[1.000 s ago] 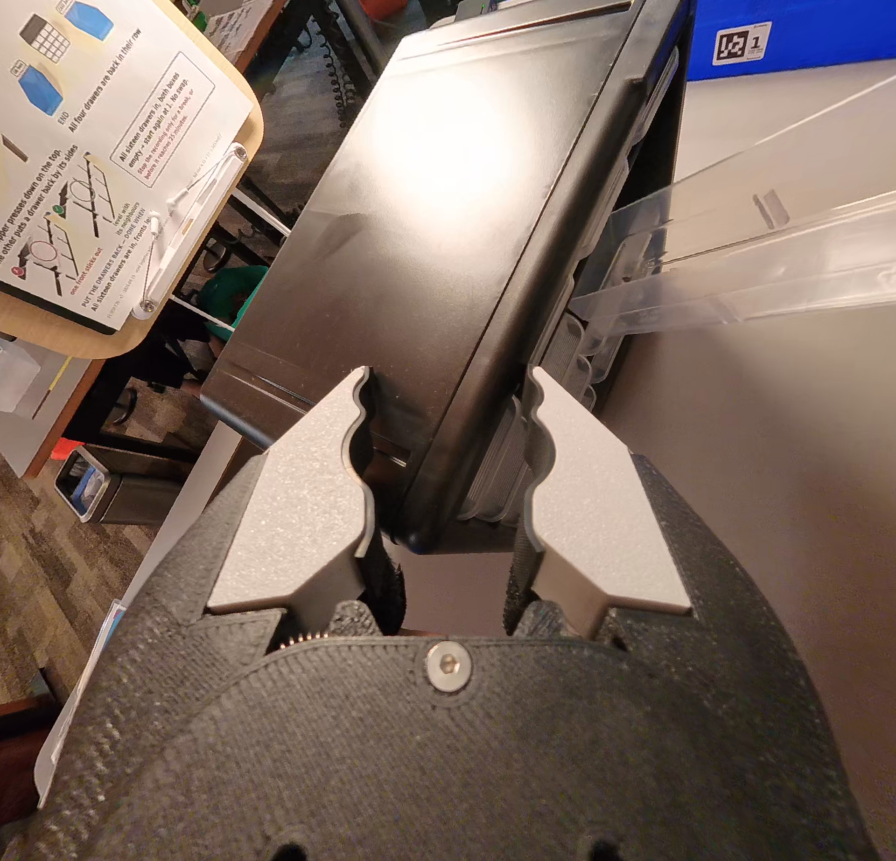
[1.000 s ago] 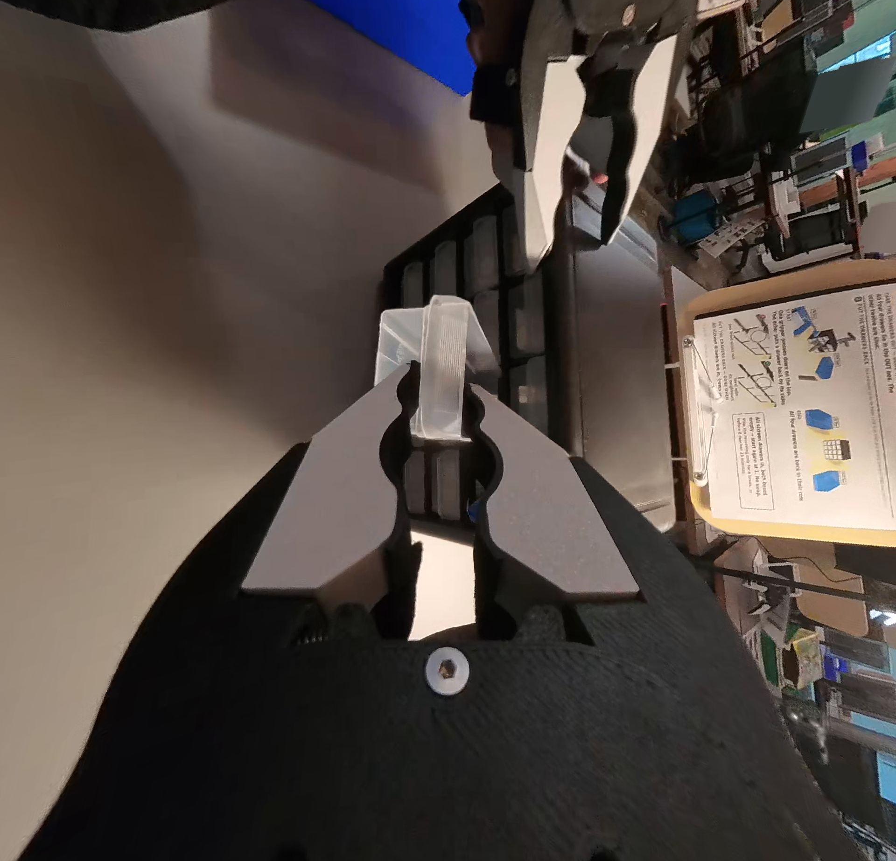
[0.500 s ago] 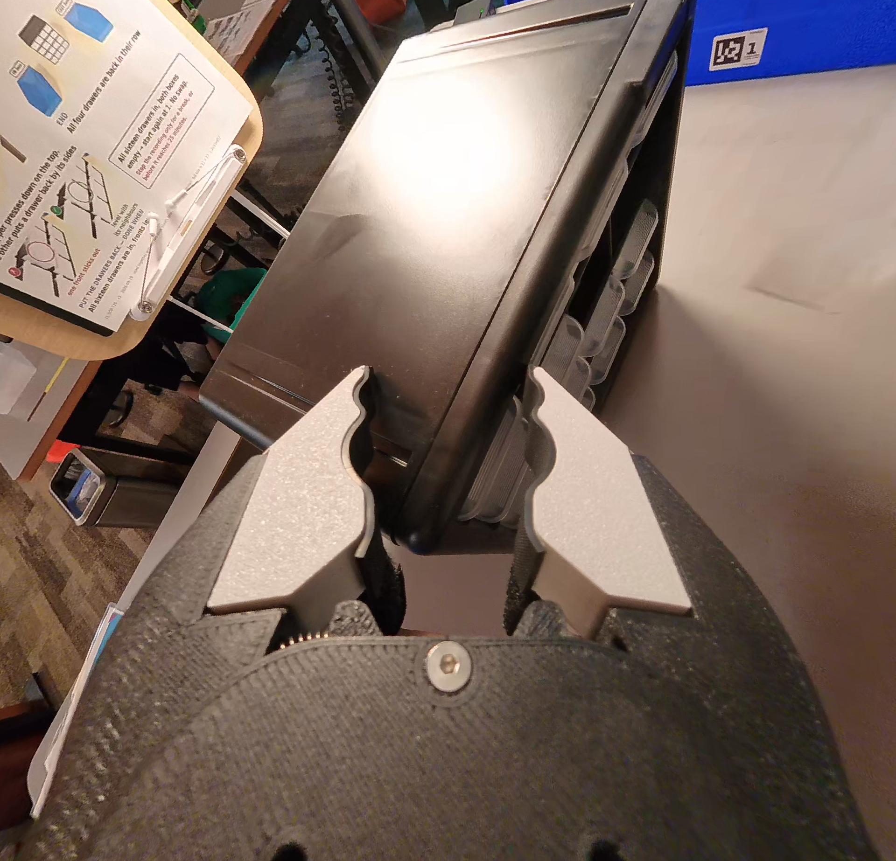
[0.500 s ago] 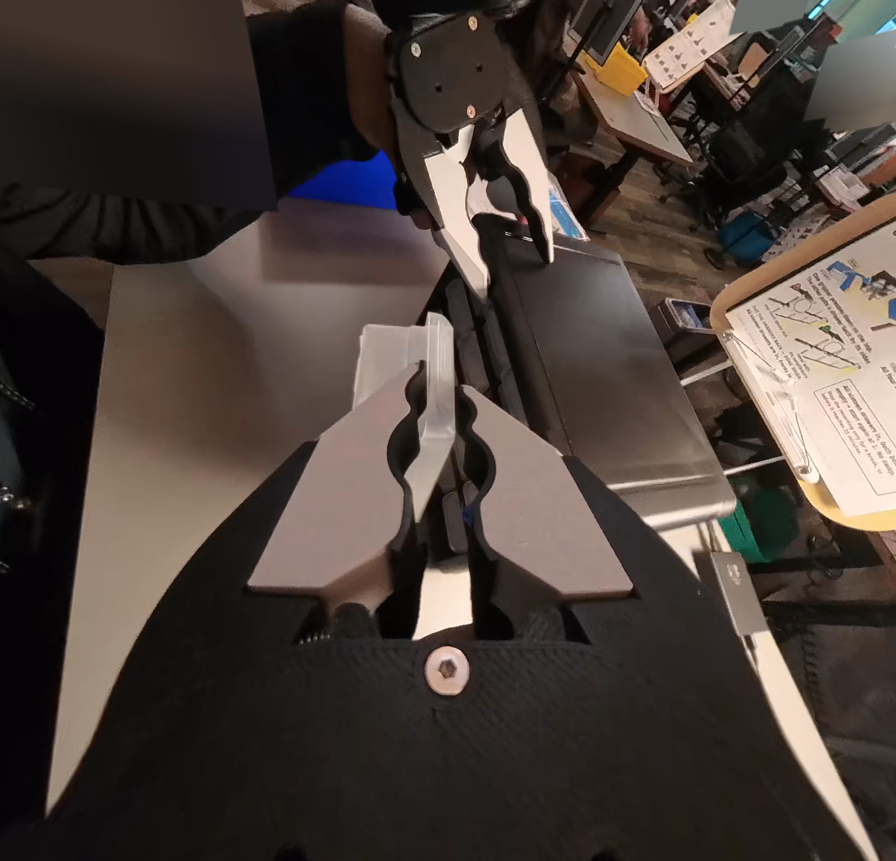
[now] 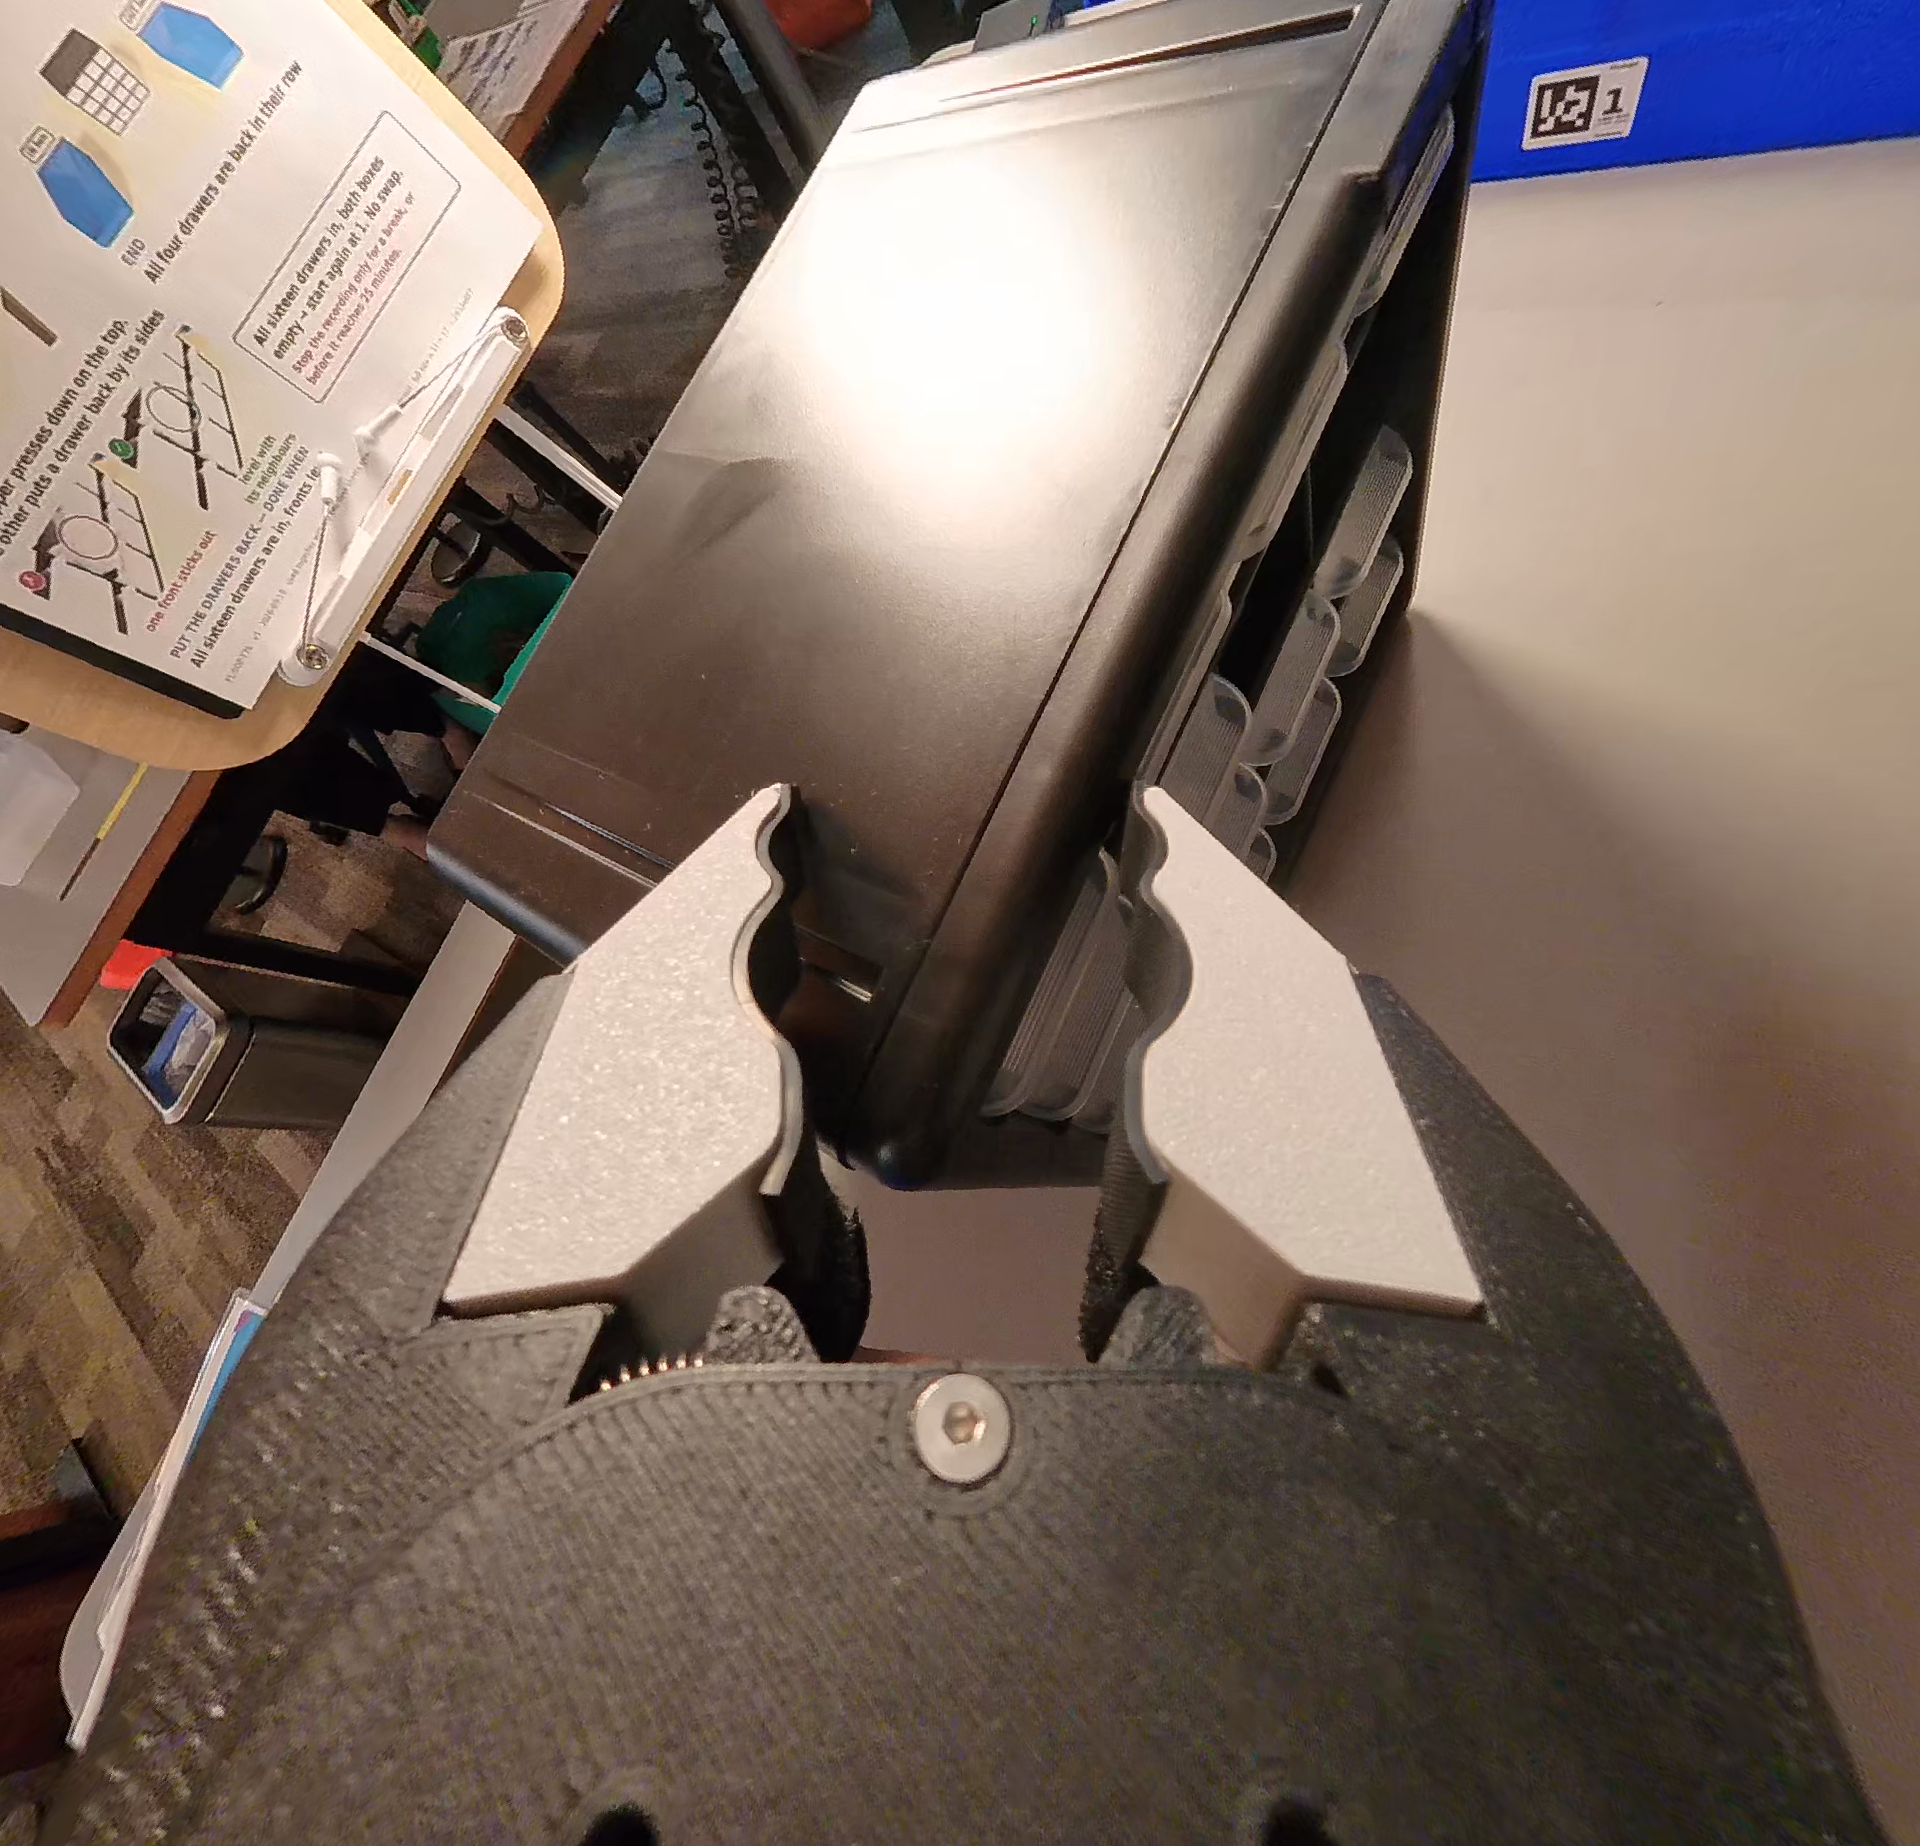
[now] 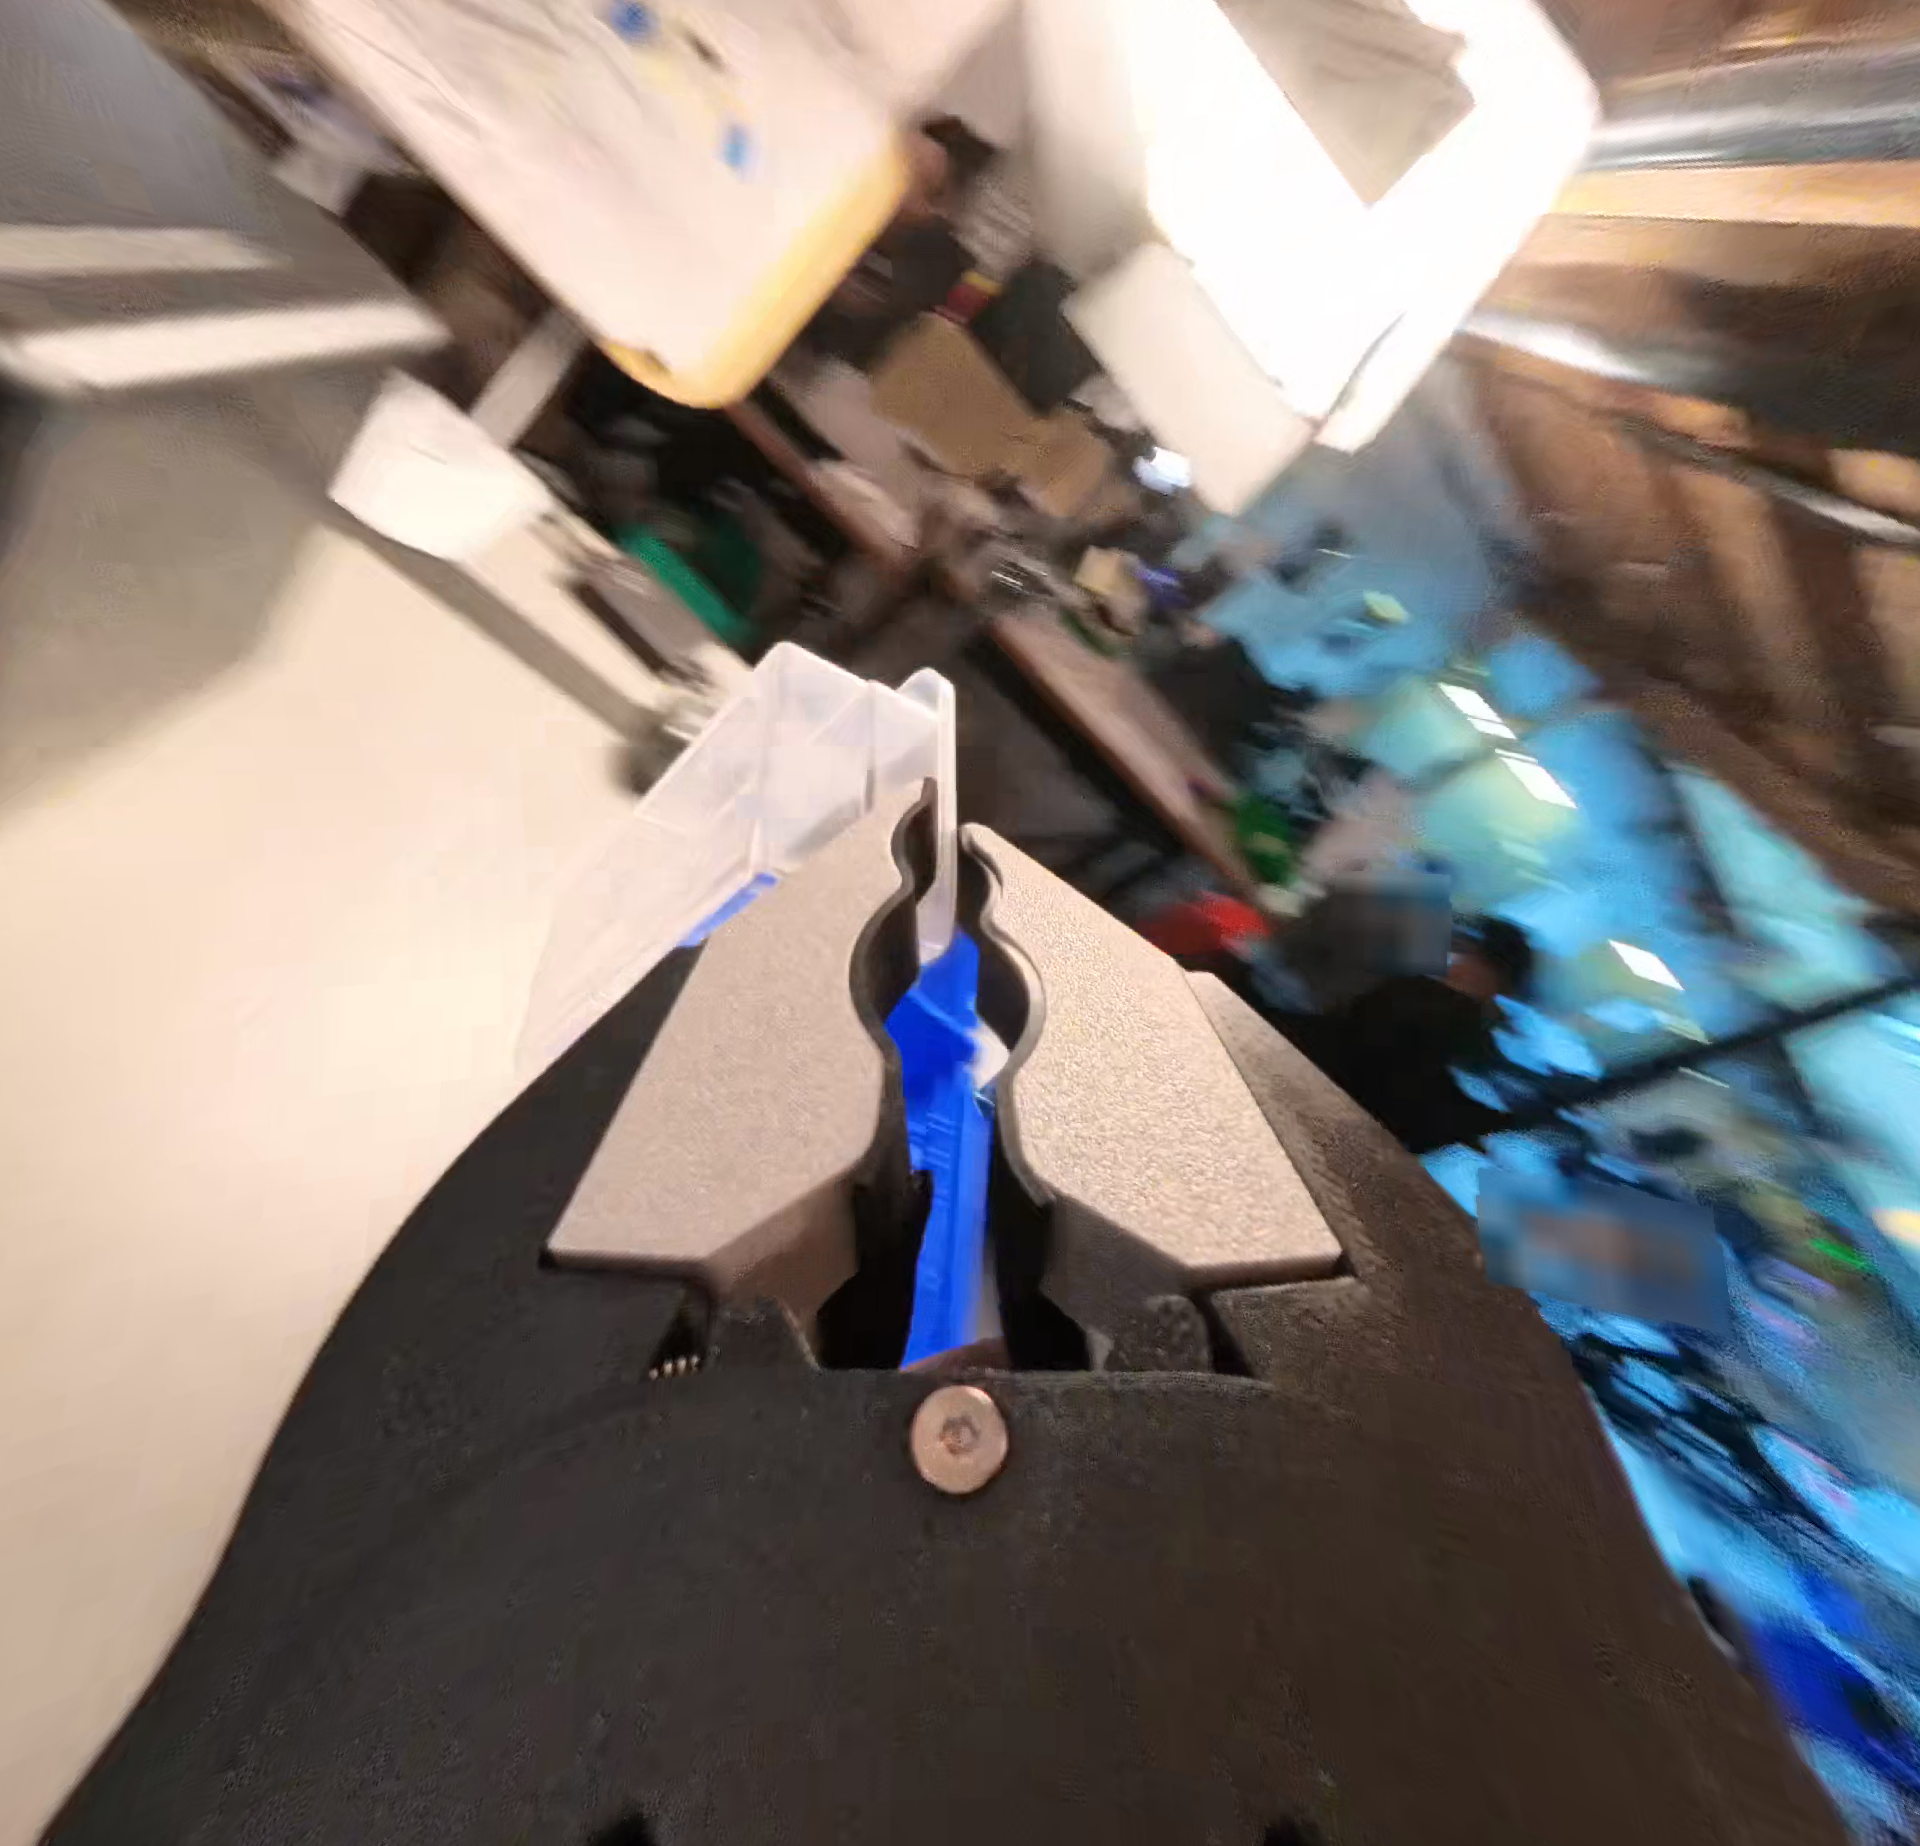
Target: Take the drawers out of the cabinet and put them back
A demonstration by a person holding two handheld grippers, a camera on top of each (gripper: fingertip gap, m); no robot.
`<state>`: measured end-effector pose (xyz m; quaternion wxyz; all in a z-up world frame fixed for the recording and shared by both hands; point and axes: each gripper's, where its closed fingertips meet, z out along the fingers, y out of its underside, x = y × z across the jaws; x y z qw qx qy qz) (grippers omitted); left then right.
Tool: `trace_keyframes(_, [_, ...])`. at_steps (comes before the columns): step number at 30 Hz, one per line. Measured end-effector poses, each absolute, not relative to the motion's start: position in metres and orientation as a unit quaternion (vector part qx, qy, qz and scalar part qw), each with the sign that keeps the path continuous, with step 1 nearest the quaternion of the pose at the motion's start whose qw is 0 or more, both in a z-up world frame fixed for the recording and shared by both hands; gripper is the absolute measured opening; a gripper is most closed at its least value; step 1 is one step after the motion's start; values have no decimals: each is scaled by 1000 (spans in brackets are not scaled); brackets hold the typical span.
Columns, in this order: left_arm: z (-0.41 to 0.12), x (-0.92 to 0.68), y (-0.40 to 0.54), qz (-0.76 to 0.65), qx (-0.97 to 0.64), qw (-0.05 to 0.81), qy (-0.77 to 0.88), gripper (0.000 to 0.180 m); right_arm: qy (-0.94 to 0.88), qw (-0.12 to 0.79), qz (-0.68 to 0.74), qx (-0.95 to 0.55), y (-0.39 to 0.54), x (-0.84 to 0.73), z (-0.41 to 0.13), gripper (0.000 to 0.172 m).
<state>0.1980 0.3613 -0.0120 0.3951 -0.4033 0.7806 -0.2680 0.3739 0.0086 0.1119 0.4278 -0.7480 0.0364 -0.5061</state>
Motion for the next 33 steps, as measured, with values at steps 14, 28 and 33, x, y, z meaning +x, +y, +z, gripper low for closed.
trace_keyframes(14, [-12, 198, 361, -267, -403, 396, 781, 61, -5, 177, -645, -744, -37, 493, -59, 4])
trace_keyframes(28, [-12, 198, 361, -267, -402, 396, 781, 62, 69, 263, -453, -849, -32, 478, -127, 27])
trace_keyframes(33, [-12, 198, 361, -266, -403, 396, 781, 61, 122, 295, -367, -874, -26, 484, -142, 49])
